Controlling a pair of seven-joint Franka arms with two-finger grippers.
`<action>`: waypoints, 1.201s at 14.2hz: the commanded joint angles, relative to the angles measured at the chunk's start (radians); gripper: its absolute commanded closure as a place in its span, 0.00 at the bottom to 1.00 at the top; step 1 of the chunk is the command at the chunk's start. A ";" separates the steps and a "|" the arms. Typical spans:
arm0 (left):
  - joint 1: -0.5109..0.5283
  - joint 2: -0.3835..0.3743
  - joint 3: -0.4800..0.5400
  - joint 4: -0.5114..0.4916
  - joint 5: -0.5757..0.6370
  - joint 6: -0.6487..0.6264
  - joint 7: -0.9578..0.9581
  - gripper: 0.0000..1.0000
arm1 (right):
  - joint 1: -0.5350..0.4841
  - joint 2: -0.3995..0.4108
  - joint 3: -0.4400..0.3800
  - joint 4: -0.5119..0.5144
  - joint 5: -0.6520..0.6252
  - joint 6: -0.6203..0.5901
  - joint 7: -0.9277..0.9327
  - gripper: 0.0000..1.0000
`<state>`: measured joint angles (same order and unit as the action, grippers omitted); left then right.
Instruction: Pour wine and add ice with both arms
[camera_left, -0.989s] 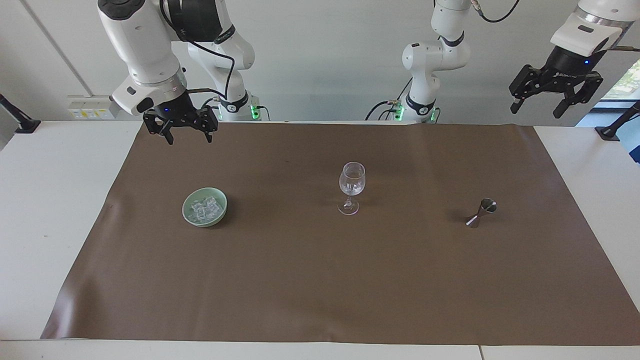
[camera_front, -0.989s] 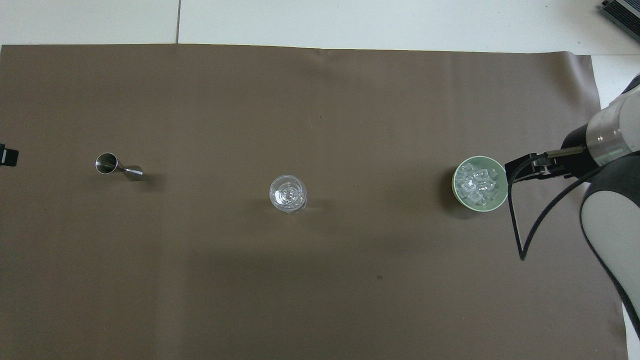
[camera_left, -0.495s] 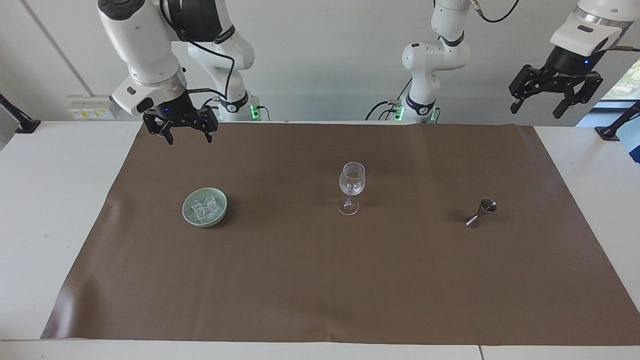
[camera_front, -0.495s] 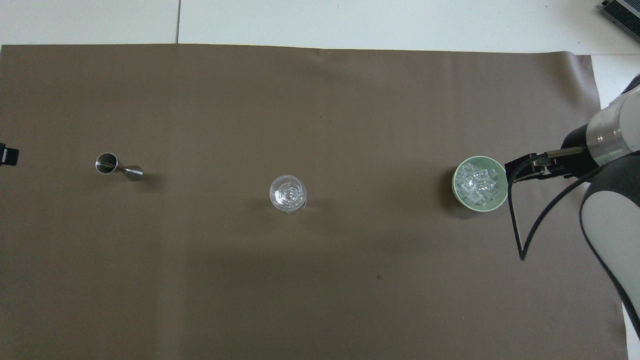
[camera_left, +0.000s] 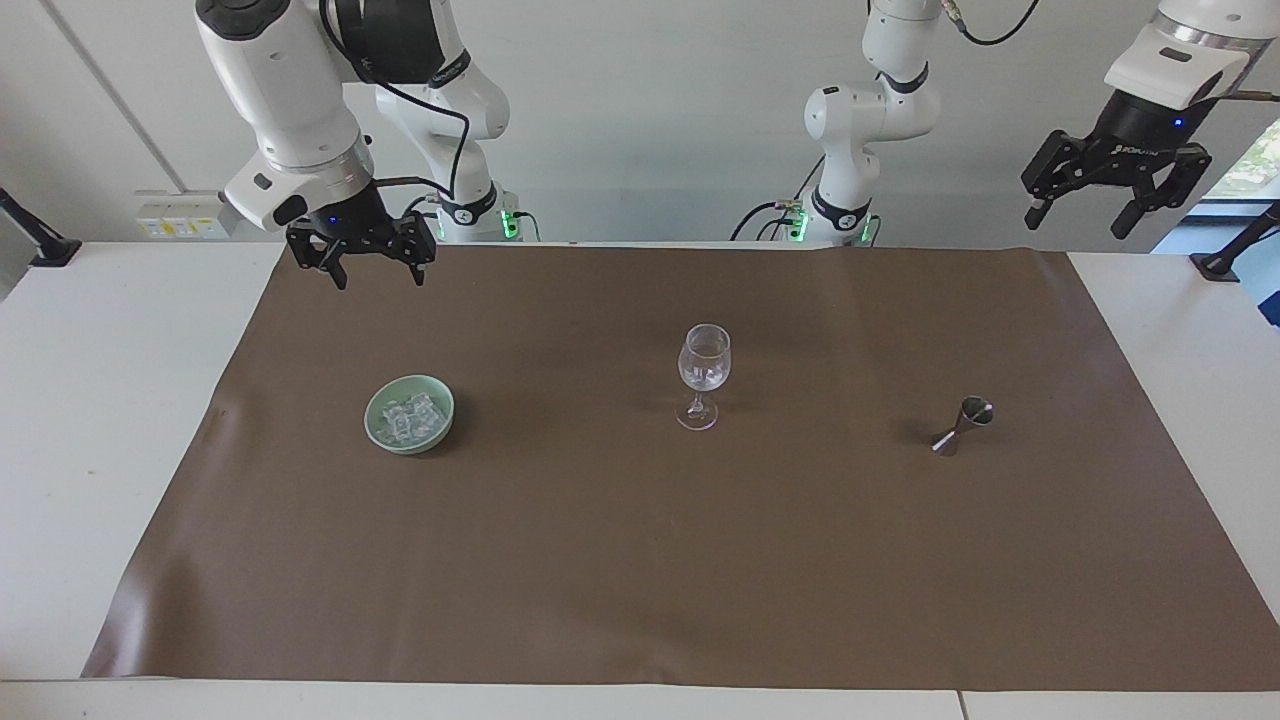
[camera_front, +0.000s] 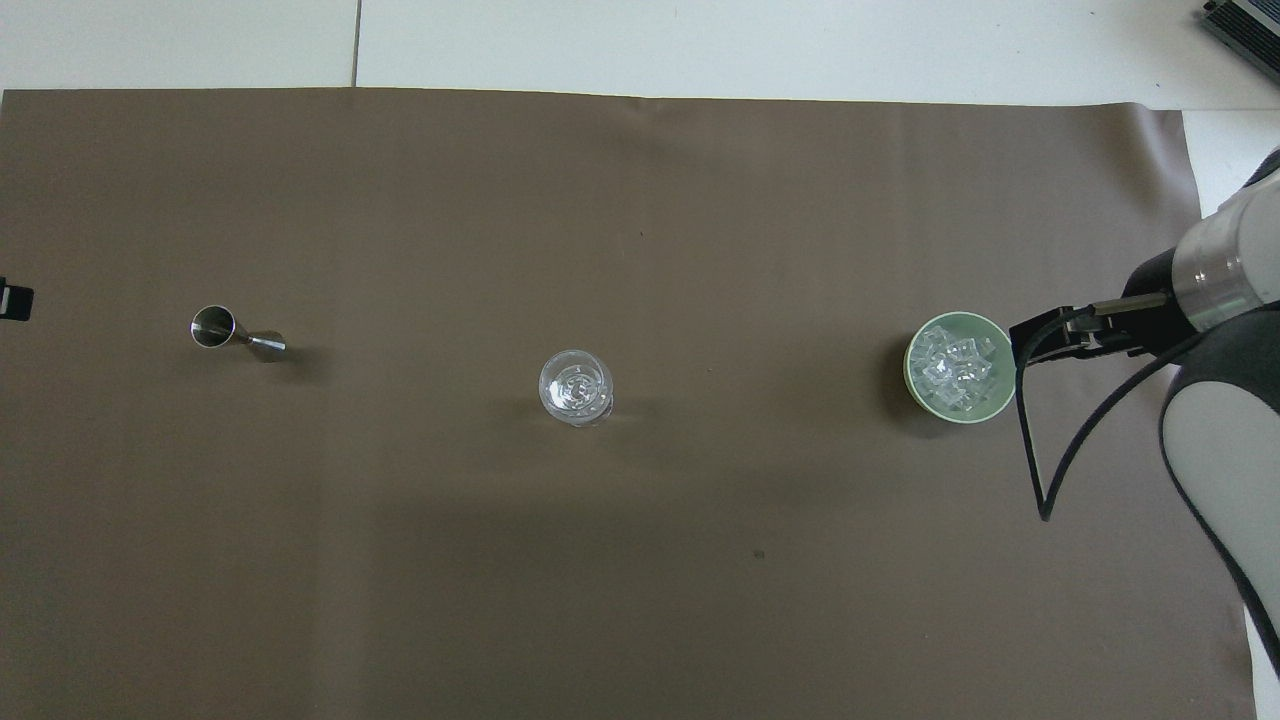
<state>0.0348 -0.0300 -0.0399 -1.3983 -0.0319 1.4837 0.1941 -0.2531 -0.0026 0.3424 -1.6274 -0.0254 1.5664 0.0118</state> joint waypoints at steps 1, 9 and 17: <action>0.005 -0.011 0.001 -0.010 0.007 0.018 -0.001 0.00 | -0.012 -0.010 0.009 -0.011 0.004 0.007 0.002 0.00; 0.019 -0.011 0.002 -0.016 0.007 0.012 -0.001 0.00 | 0.049 -0.005 -0.155 -0.011 -0.014 0.009 -0.009 0.00; 0.019 -0.013 0.001 -0.011 0.009 -0.010 -0.005 0.00 | 0.173 -0.005 -0.355 -0.011 -0.005 0.011 -0.069 0.00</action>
<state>0.0472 -0.0299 -0.0357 -1.3996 -0.0319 1.4825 0.1932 -0.0940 -0.0018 -0.0009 -1.6275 -0.0260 1.5668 -0.0397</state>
